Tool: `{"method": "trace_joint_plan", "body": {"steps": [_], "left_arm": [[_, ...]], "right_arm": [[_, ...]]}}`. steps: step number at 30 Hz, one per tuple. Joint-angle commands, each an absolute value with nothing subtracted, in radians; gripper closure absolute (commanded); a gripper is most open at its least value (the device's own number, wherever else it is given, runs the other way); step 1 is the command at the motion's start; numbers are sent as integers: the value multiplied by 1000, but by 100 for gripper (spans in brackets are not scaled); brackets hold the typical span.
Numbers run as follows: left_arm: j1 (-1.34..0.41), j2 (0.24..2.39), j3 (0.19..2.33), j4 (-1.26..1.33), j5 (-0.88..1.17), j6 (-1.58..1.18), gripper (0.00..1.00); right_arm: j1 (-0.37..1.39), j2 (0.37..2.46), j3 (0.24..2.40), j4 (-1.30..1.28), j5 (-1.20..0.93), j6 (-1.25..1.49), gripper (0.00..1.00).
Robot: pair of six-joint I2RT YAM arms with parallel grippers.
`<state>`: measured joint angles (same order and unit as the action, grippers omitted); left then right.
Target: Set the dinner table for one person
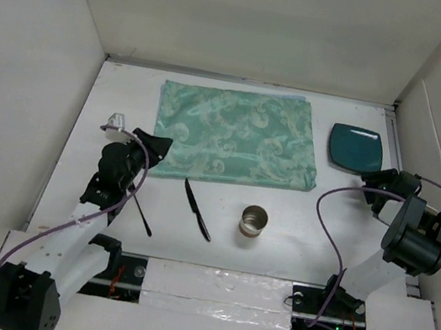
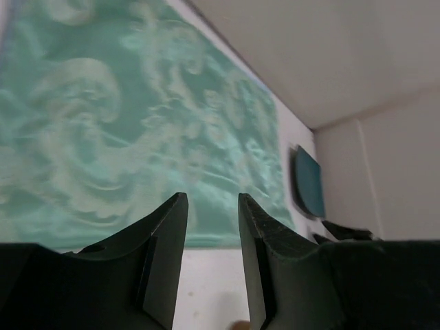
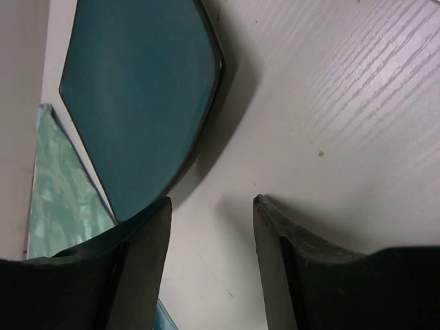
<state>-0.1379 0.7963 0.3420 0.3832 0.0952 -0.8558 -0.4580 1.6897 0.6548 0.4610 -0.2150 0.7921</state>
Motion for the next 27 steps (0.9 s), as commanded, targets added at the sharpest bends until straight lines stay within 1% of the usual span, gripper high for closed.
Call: {"method": "trace_joint_plan", "body": {"steps": [1,3,4,7,11,12,16,18,21,24,25,27], "left_arm": [[-286,756,469,394,69,-816,67],[-337,738,497,382,25,-804,67],[-369,732,499,382,17,-798,66],[-370,715,491,387,23,-799,65],[-370,687,482,379,23,-781,65],[-370,686,482,380,23,-778,65],[-370,687,472,402,26,-784,65],[-379,698,469,419,32,-787,65],[-379,707,477,420,37,-785,65],[-379,687,472,416,29,-782,65],[-379,674,472,411,26,-782,65],[-379,661,469,402,23,-778,65]], "right_arm": [[-466,1721,709,539,-204,870,42],[-466,1729,742,505,-183,900,42],[-457,1735,753,496,-134,907,42],[-457,1747,826,391,-60,940,44],[-448,1830,913,307,-14,937,45],[-448,1844,934,301,-12,933,53],[-439,1876,1002,241,-6,931,56],[-439,1890,1038,197,-6,939,56],[-430,1907,1090,128,34,945,60],[-408,1931,1158,31,90,975,71],[-408,1960,1210,-45,104,994,81],[-396,1986,1244,-133,127,1009,86]]}}
